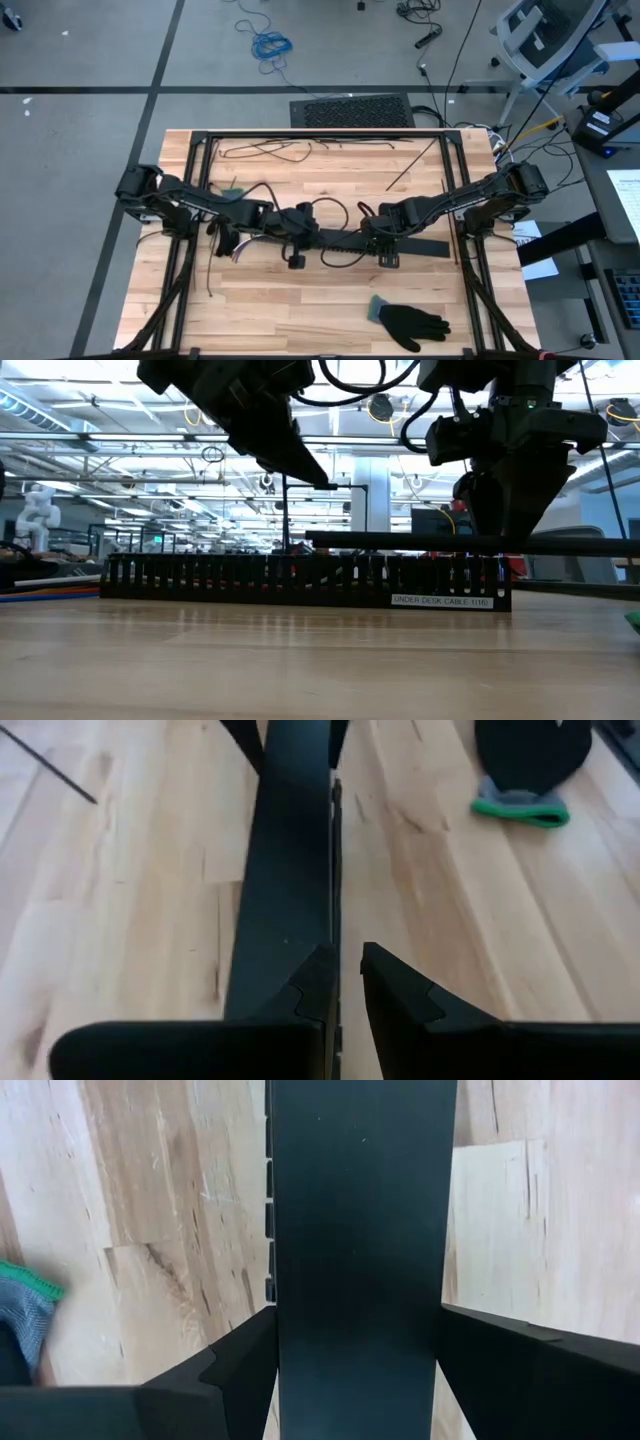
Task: Ziptie cables
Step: Close the cable duct with the cable duct cover
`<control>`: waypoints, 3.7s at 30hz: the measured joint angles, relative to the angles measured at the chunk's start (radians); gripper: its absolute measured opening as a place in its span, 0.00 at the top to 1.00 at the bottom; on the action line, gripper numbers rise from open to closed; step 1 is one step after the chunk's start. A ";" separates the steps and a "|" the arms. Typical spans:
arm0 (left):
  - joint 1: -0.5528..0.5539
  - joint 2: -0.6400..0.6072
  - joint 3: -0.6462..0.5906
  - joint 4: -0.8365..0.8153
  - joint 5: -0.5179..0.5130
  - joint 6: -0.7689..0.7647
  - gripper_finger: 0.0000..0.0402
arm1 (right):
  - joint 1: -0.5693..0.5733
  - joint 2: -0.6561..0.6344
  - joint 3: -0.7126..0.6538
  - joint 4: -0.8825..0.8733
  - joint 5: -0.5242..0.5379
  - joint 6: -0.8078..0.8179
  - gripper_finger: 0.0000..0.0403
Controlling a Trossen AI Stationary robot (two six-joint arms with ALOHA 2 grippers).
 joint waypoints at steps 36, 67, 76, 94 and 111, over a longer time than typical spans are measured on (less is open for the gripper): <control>0.077 0.169 -0.012 0.121 0.051 0.077 0.87 | 0.000 0.000 0.000 0.013 -0.022 0.021 0.44; 0.082 0.164 0.002 0.121 -0.006 0.061 0.87 | 0.002 0.048 0.000 0.096 -0.024 0.030 0.43; 0.084 0.164 0.003 0.127 -0.006 0.085 0.87 | 0.001 0.048 0.000 0.094 -0.045 0.024 0.37; 0.084 0.164 0.004 0.122 -0.005 0.084 0.87 | -0.011 -0.019 0.000 -0.013 -0.047 0.009 0.30; 0.085 0.163 0.004 0.124 -0.012 0.081 0.87 | -0.027 -0.068 -0.001 0.147 0.083 0.138 0.32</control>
